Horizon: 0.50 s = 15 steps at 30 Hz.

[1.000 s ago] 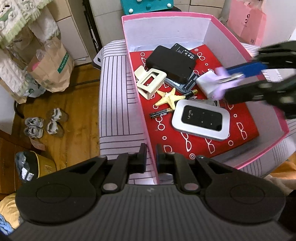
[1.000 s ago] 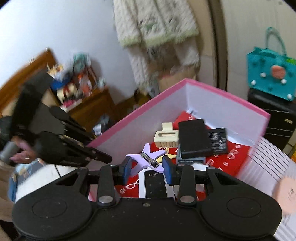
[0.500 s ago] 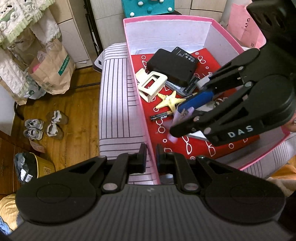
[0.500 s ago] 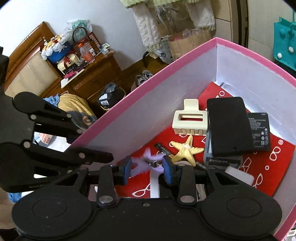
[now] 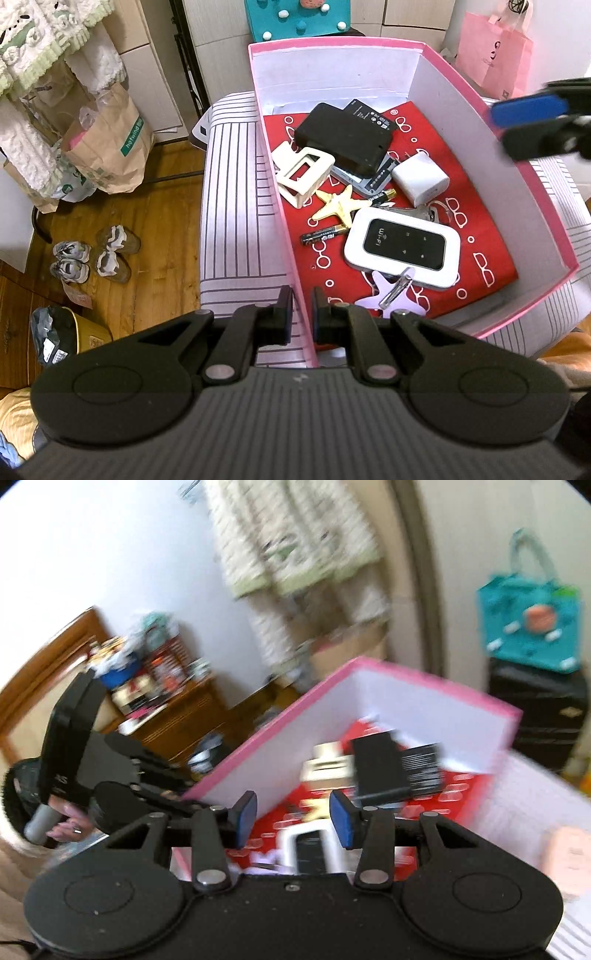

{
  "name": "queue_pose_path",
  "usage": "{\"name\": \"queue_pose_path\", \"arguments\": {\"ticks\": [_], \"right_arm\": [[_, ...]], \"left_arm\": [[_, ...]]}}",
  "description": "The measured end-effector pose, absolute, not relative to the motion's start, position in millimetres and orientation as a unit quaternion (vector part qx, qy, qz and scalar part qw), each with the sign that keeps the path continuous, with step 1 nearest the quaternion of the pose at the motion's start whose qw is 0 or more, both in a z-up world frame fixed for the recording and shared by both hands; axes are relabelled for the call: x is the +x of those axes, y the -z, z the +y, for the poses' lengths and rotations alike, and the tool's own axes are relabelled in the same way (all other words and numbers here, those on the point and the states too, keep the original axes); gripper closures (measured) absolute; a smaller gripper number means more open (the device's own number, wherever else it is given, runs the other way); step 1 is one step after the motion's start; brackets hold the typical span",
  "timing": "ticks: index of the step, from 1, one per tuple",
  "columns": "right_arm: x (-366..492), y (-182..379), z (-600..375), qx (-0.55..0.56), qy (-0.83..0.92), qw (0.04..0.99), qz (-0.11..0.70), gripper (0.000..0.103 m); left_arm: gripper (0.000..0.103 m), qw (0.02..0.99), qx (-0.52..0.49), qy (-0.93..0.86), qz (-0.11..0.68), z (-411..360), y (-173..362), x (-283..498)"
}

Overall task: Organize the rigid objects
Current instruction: 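Carry the purple star keychain into the pink box, release, then grasp the pink round case with the right gripper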

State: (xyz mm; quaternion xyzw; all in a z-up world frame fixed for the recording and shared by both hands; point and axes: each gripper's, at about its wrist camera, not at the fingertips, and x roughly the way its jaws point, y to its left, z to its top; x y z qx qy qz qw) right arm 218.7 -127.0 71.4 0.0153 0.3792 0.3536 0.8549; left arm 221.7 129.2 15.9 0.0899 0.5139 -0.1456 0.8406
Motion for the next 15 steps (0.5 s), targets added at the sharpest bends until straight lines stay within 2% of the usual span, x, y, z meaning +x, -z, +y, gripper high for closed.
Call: {"name": "queue_pose_path", "arguments": {"ticks": [15], "right_arm": [[193,-35,-257,-0.038,-0.159,0.925,0.343,0.051]], "left_arm": [[0.094,0.855,0.055,0.118,0.501,132,-14,221]]}}
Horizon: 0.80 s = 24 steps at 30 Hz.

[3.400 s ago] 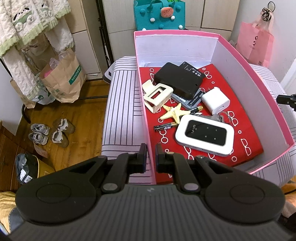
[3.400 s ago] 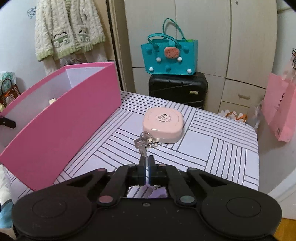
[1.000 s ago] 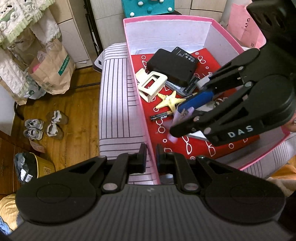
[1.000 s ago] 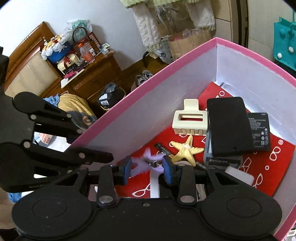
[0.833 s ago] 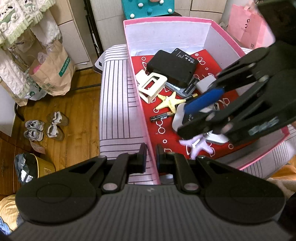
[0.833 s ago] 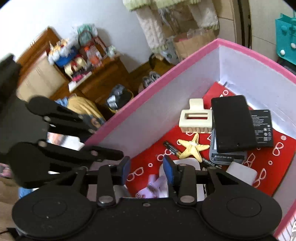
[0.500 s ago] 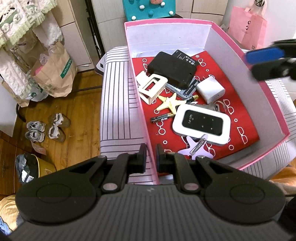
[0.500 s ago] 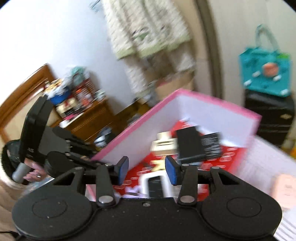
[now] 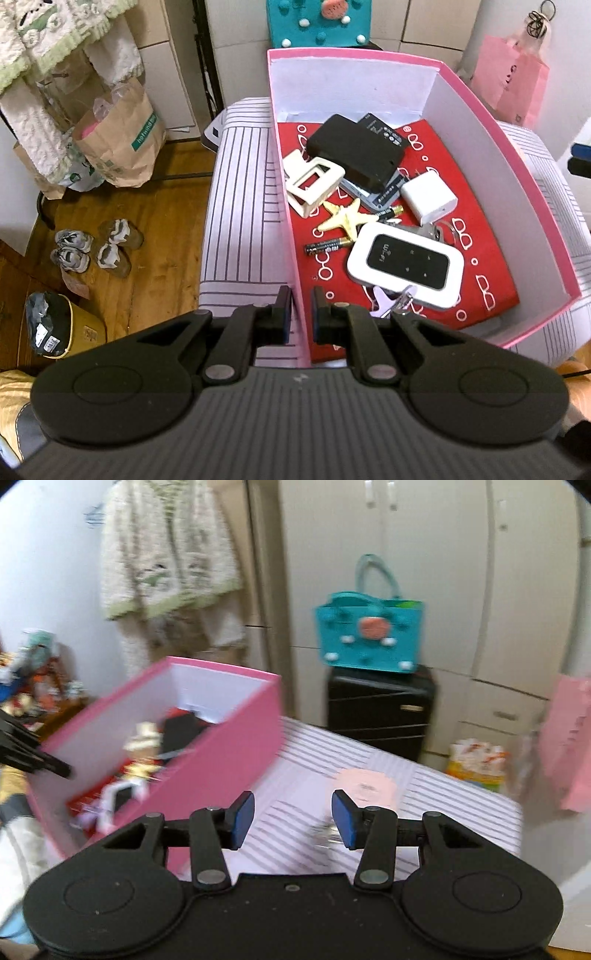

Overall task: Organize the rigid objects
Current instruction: 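Grasp the pink round case with the right gripper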

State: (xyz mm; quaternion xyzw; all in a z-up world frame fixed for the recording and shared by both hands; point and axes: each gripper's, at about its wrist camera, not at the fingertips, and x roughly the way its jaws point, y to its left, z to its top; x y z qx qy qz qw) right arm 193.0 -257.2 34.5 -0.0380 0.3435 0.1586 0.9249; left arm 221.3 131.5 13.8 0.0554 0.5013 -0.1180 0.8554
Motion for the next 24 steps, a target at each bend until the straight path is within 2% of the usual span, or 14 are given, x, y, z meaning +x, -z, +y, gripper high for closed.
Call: {"name": "queue_pose_path", "arguments": {"ticks": [4,12,16,24], "right_arm": [[198,-16,-276,-0.048,-0.132,0.928,0.345,0.044],[217,29,-296,-0.018,-0.129,0.932,0.338,0.042],[232,41,-297,0.020,-0.137,0.939,0.316,0.028],[273,56,-275,0.012,-0.122,0.930,0.347,0.023]], "left_arm": [[0.094,0.859,0.050,0.107,0.498,130,-13,222],[0.094,0.863,0.042,0.092,0.496,127,-12,221],[0.094,0.863,0.041,0.090,0.496,127,-12,221],[0.094,0.860,0.058,0.092,0.499,123,-18,221]]}}
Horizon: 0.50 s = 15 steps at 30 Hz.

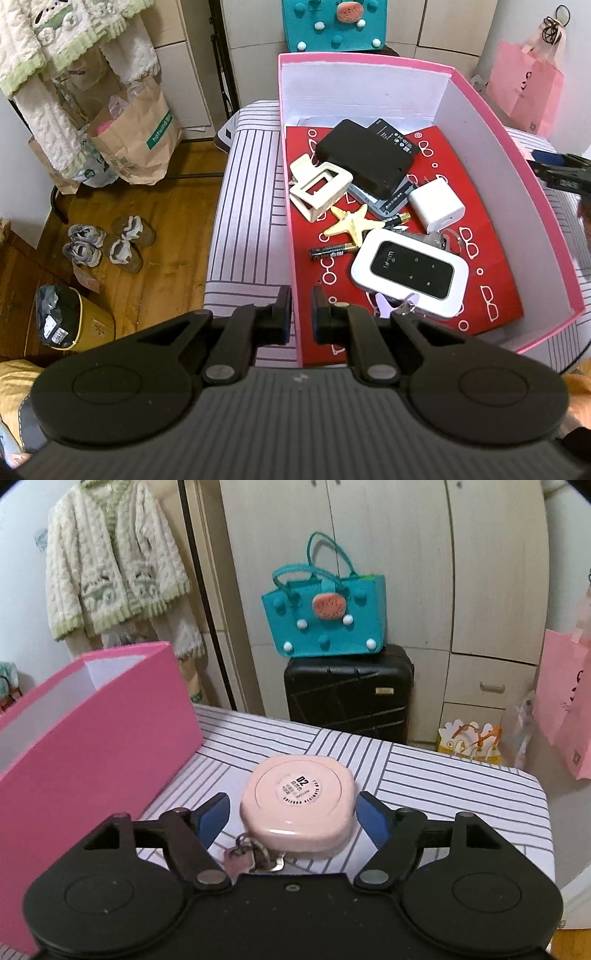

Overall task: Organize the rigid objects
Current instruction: 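Grasp the pink round case with the right gripper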

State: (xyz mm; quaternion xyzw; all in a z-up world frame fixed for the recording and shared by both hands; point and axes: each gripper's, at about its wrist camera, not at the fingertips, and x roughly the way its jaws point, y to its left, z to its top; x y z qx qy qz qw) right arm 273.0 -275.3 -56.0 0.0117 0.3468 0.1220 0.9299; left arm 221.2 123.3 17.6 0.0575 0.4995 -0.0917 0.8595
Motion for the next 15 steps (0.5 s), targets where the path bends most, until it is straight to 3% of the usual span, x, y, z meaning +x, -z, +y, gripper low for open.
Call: {"name": "queue_pose_path", "arguments": {"ticks": [15], "right_arm": [[297,50,-268,0.029,-0.089,0.920,0.380,0.025]], "left_arm": [[0.094,0.848,0.055,0.111,0.516,126,-25,232]]}}
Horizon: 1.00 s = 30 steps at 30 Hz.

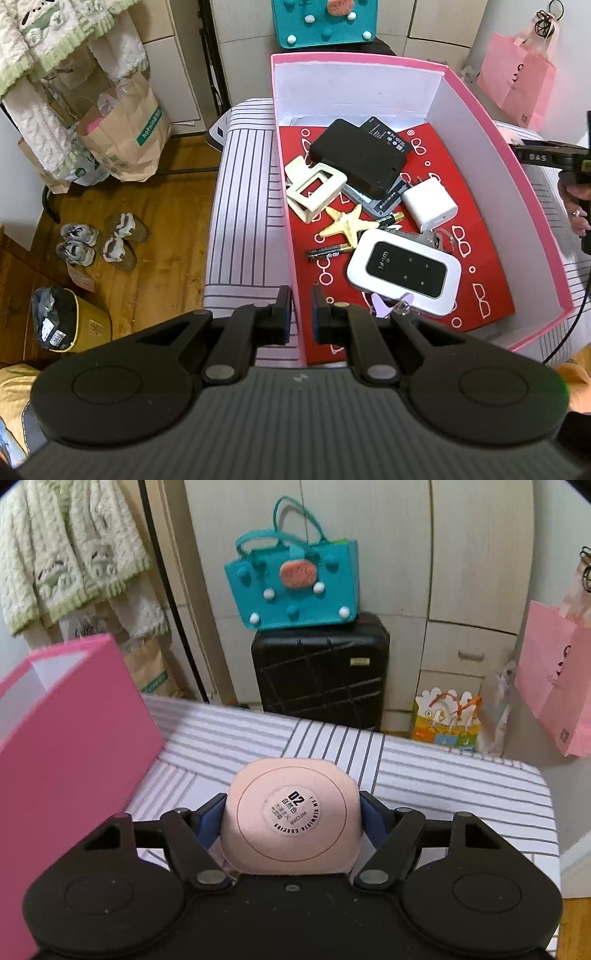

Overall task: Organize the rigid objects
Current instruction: 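Carry the pink round case into the box onto the router, release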

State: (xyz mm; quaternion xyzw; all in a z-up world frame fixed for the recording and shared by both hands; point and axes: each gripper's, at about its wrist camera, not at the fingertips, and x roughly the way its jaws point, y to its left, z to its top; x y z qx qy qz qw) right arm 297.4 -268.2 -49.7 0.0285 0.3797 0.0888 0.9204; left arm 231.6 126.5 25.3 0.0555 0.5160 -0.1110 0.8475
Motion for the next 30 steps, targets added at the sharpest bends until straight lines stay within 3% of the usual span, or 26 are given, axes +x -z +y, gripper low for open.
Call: {"name": "queue_pose_path", "arguments": {"ticks": [14,22,30], "right_arm": [[227,-64,-197,0.022,-0.280,0.911,0.301,0.025],[237,-47,-128,0.023,-0.374,0.851,0.366,0.025],[260,-21,-73,-0.060,-0.401,0.815,0.415,0.025]], "left_arm": [[0.094,0.859,0.050,0.109,0.498,126,-20,239],[0.094,0.862,0.048,0.112,0.491,128,-18,238],[0.094,0.866,0.054,0.117,0.484,129,-18,235]]}}
